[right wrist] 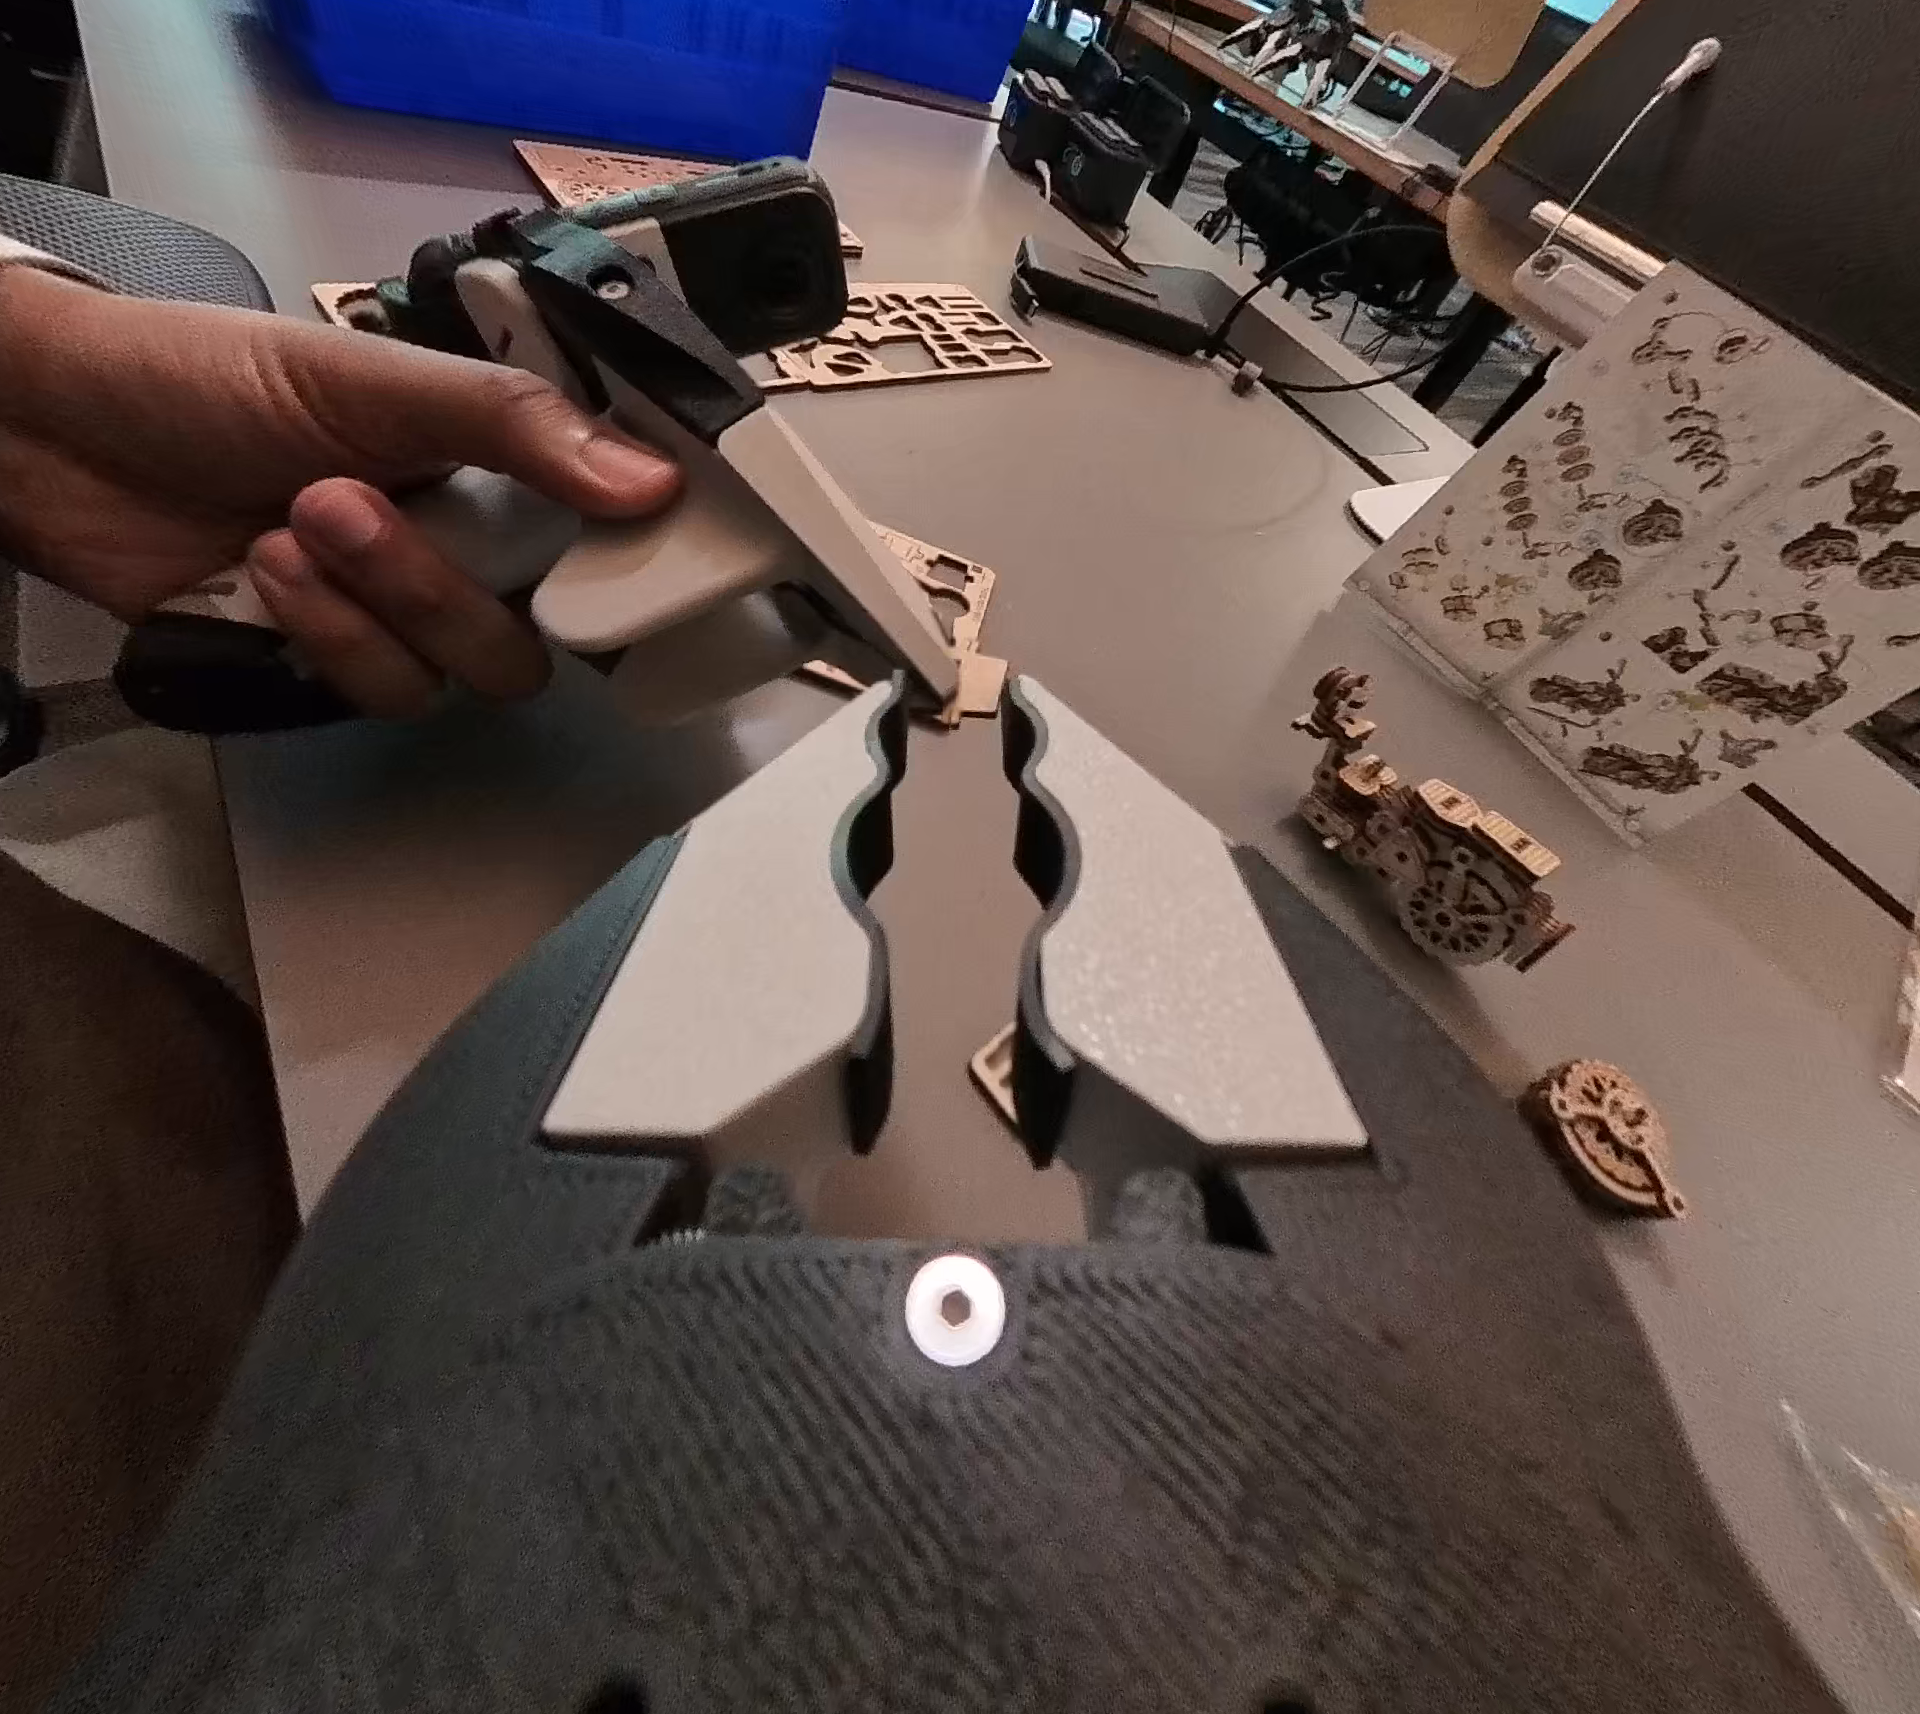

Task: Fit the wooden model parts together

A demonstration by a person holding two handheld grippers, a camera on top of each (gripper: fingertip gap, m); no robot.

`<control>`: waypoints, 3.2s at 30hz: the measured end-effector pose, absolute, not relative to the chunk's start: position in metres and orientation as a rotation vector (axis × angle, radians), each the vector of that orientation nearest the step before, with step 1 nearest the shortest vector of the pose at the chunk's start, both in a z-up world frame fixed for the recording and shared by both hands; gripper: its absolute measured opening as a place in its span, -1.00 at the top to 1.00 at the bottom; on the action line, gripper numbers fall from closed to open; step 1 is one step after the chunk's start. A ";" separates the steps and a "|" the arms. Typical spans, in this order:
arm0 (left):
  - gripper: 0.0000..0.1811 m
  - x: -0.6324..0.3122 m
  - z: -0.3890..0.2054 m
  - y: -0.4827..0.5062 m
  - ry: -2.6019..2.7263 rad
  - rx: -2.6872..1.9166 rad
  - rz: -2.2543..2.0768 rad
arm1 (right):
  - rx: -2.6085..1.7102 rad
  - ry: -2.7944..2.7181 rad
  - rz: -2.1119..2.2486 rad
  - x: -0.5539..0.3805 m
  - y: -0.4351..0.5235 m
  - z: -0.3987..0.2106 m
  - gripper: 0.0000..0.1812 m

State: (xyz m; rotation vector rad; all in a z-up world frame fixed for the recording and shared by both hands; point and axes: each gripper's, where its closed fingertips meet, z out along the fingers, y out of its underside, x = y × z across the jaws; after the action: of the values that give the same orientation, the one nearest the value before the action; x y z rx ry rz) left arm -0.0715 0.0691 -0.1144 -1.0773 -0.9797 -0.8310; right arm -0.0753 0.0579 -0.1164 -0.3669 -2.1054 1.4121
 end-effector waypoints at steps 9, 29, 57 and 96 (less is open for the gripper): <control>0.78 -0.035 -0.159 0.060 -1.025 -1.606 -0.411 | -0.702 -2.358 1.545 -0.052 0.081 -0.147 0.82; 0.98 -0.015 -0.199 0.066 -0.896 -2.011 0.009 | -0.622 -2.603 1.356 -0.023 0.068 -0.186 0.83; 0.99 -0.021 -0.198 0.066 -0.865 -2.023 0.091 | -0.786 -2.612 1.414 -0.023 0.074 -0.182 0.82; 0.98 -0.033 -0.189 0.057 -0.916 -1.944 0.112 | -0.841 -2.512 1.489 -0.035 0.075 -0.170 0.82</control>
State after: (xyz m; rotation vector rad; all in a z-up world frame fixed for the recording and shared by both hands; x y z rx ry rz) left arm -0.0331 0.0571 -0.1892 -1.9444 -0.9160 0.1124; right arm -0.0346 0.0748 -0.1703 -0.8405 -2.5118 1.4892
